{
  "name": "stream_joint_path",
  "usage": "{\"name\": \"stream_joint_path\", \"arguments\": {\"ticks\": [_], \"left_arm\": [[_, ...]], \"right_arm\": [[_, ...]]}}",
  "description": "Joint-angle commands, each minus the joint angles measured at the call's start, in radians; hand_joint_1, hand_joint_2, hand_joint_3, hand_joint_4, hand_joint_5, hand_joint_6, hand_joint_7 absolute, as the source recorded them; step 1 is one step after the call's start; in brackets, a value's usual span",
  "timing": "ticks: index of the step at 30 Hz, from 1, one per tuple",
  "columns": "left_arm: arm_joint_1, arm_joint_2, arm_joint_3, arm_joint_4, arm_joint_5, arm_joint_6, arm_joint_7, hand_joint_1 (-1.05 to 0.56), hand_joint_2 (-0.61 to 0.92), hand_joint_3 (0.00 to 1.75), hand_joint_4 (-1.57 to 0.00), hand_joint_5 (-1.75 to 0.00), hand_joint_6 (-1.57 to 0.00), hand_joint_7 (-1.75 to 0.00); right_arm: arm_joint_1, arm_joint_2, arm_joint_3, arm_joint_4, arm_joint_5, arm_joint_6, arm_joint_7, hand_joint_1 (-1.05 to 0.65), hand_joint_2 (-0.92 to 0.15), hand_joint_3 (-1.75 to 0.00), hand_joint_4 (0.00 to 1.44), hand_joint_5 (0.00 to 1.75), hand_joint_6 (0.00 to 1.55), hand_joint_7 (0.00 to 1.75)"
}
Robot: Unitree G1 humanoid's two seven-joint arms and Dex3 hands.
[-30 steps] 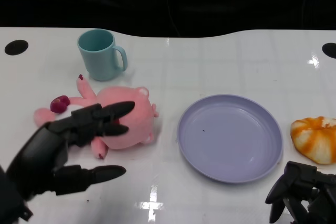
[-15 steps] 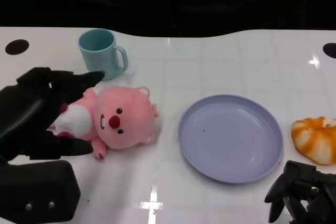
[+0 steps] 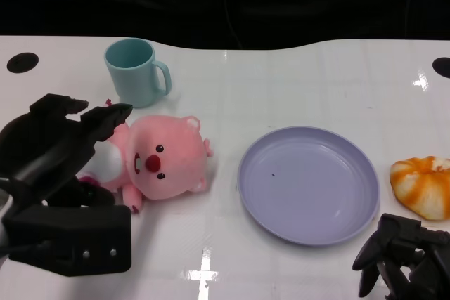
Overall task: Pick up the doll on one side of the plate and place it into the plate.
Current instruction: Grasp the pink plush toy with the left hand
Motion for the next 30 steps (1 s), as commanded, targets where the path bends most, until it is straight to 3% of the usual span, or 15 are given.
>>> {"name": "stream_joint_path", "arguments": {"ticks": [1, 22, 30], "left_arm": [[-0.048, 0.016, -0.042, 0.060, 0.044, 0.020, 0.024, -0.77, 0.92, 0.02, -0.01, -0.44, -0.21, 0.00], [-0.345, -0.078, -0.287, 0.559, 0.087, 0.108, 0.101, -0.80, 0.92, 0.09, -0.04, -0.37, -0.21, 0.00], [-0.490, -0.168, -0.386, 0.842, 0.068, 0.100, 0.093, -0.77, 0.92, 0.12, -0.11, -0.25, -0.22, -0.01]], "right_arm": [[0.003, -0.013, -0.008, -0.009, 0.010, -0.002, 0.006, -0.80, -0.87, -0.52, 0.90, 1.54, 0.85, 1.25], [0.034, -0.011, -0.005, -0.052, 0.008, 0.003, 0.002, -0.79, -0.90, -0.49, 0.87, 1.55, 0.83, 1.25], [0.051, -0.012, -0.004, -0.076, 0.007, 0.007, 0.000, -0.80, -0.90, -0.49, 0.87, 1.55, 0.83, 1.24]]}}
